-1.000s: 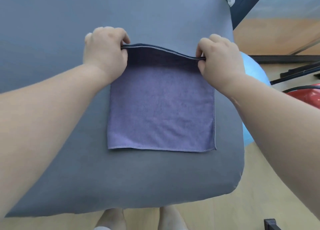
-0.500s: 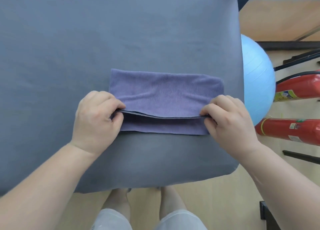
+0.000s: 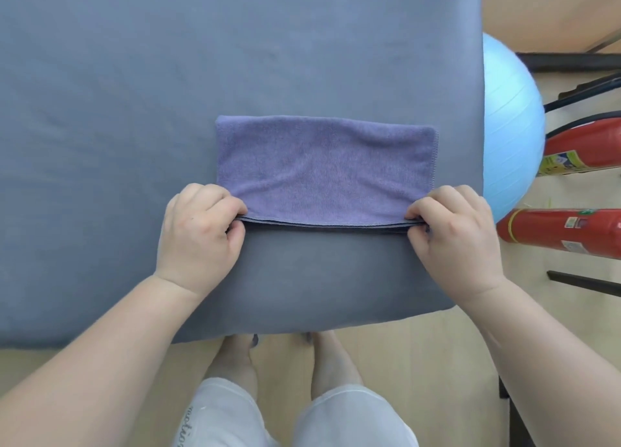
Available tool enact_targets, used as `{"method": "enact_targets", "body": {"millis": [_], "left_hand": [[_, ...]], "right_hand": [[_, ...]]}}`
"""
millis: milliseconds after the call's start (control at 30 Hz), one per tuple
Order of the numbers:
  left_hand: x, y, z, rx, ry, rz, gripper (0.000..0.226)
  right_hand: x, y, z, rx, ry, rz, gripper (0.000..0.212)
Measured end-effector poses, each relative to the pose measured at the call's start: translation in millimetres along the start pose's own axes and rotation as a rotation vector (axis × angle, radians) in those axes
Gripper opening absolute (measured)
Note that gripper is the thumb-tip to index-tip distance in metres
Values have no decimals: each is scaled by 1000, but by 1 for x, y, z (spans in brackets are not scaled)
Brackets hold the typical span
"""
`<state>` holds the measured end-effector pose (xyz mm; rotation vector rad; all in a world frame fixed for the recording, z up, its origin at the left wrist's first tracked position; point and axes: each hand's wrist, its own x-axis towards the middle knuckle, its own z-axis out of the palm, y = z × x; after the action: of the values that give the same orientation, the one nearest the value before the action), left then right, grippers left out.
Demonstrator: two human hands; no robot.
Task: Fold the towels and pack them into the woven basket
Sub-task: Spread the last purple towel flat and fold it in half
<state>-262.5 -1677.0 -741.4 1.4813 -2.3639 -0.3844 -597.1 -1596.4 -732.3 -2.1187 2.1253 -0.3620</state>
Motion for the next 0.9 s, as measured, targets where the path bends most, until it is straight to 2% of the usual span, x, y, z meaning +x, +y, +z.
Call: {"method": "enact_targets", "body": {"millis": [100,200,300,367,433,500,567,667,767,900], "left_hand": [[-2,-1,-1,4,-23,12,16],[-5,-5,1,11,-118,12,14],[0,-4,-2,-9,-147,23,18],[7,1,-7,-29,-112,27,28],[18,9,-13,-34,-29,31,25],[30,20,-10,-9,33,29,24],[41,32,0,35,11,14,35],[51,43,19,111,-202,-58,55],[50,37,38,231,-377,-105,69],[48,30,46,298,-424,-121,80]], "right_hand": [[0,1,-5,-3,35,15,13],[-4,1,-2,-51,-67,34,16],[-3,-3,-3,-39,-123,63,5],[2,-11,-10,-20,-26,94,16],[16,-28,-14,9,95,92,21],[34,-50,-9,44,123,63,25],[55,-74,3,55,57,30,37],[79,-103,29,37,-133,-2,54],[81,-108,54,-55,-294,-27,61],[73,-91,65,-86,-334,33,71]]}}
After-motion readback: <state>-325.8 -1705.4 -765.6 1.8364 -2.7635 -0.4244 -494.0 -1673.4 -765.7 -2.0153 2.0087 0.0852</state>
